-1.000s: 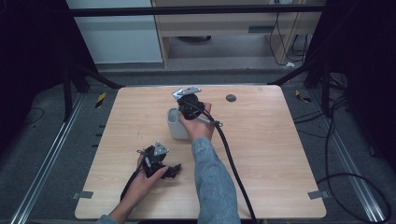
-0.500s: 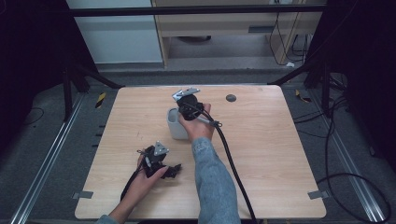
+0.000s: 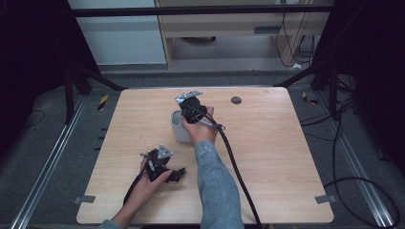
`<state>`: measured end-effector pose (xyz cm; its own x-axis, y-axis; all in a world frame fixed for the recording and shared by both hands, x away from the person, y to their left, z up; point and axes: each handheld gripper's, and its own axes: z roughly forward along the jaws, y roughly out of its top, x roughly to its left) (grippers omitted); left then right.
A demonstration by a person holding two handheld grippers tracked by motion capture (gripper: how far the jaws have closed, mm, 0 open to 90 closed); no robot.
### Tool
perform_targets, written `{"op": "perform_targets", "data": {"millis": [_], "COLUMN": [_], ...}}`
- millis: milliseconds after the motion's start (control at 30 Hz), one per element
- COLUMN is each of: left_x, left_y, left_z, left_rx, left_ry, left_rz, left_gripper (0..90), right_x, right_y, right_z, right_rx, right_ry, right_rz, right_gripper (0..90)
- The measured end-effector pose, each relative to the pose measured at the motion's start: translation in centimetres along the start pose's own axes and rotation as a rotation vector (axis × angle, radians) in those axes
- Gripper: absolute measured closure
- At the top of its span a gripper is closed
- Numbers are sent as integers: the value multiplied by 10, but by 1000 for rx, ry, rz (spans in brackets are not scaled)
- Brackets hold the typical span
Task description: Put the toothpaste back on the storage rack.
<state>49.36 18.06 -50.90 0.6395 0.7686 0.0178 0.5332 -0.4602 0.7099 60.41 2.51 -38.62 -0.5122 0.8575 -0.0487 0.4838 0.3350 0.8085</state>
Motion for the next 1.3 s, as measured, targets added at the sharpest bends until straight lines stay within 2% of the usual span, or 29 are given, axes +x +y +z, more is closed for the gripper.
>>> {"op": "perform_targets", "data": {"millis": [267, 833, 1300], "left_x": [0, 0, 0], "left_y": [0, 0, 0], "left_z": [0, 0, 0], "left_rx": [0, 1, 0], "left_ry": [0, -1, -2], "left_rz": [0, 1, 2], "left_gripper": [0, 0, 0], "right_x": [0, 0, 0], "right_y": [-1, 0, 1], "right_z": [1, 3, 3], "right_rx": [16, 13, 22], "right_ry": [-7, -16, -6], "right_rz": [-7, 4, 16], "right_gripper": [799, 793, 783]}}
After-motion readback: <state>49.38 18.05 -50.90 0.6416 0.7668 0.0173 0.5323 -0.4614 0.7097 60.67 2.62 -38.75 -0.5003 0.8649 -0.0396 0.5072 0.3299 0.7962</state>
